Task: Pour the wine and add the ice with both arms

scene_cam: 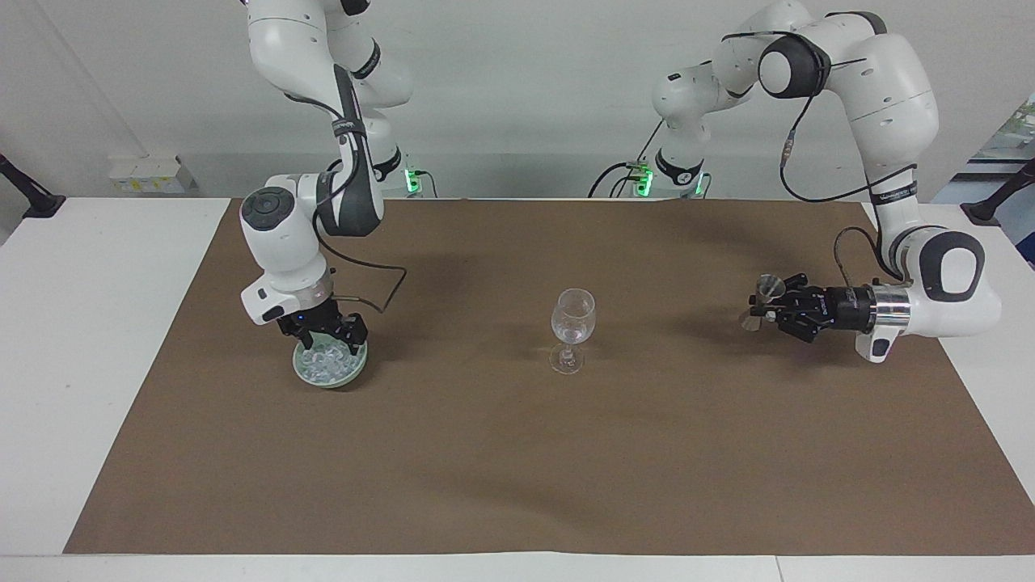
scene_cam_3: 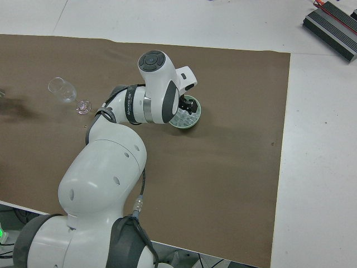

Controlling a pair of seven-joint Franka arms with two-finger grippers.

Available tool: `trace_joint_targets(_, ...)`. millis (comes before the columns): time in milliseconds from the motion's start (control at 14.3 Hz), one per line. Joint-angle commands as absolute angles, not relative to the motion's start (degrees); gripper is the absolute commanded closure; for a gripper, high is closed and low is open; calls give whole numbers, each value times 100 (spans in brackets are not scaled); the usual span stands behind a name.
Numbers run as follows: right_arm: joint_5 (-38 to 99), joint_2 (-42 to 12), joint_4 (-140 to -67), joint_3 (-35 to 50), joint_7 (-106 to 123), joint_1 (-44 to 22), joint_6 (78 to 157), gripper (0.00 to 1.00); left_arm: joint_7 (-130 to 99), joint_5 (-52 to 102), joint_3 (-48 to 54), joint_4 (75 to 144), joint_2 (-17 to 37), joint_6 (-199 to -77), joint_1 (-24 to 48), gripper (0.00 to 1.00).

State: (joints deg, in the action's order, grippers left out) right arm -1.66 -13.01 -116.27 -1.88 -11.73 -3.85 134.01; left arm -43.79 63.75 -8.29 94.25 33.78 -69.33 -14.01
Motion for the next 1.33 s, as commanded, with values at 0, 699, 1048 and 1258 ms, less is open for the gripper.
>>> trace_joint_targets(0,-141,-1266,-11751,-149,-932,-299,13526,21,-4412,6636,-879,9782,3278,-7172,-1380,100)
trace_joint_targets(699,-132,-1345,-11698,-158,-984,-290,13535,100,-3816,6636,-888,9993,3454,-7444,-1397,100)
trace_joint_targets(1048,-123,-1213,-11575,-149,-1002,-299,13430,100,-3630,6627,-888,9993,3533,-7541,-1406,100)
trace_joint_targets(1258,-123,-863,-11575,-158,-984,-290,13106,100,-3586,6592,-931,9976,3551,-7559,-1415,100)
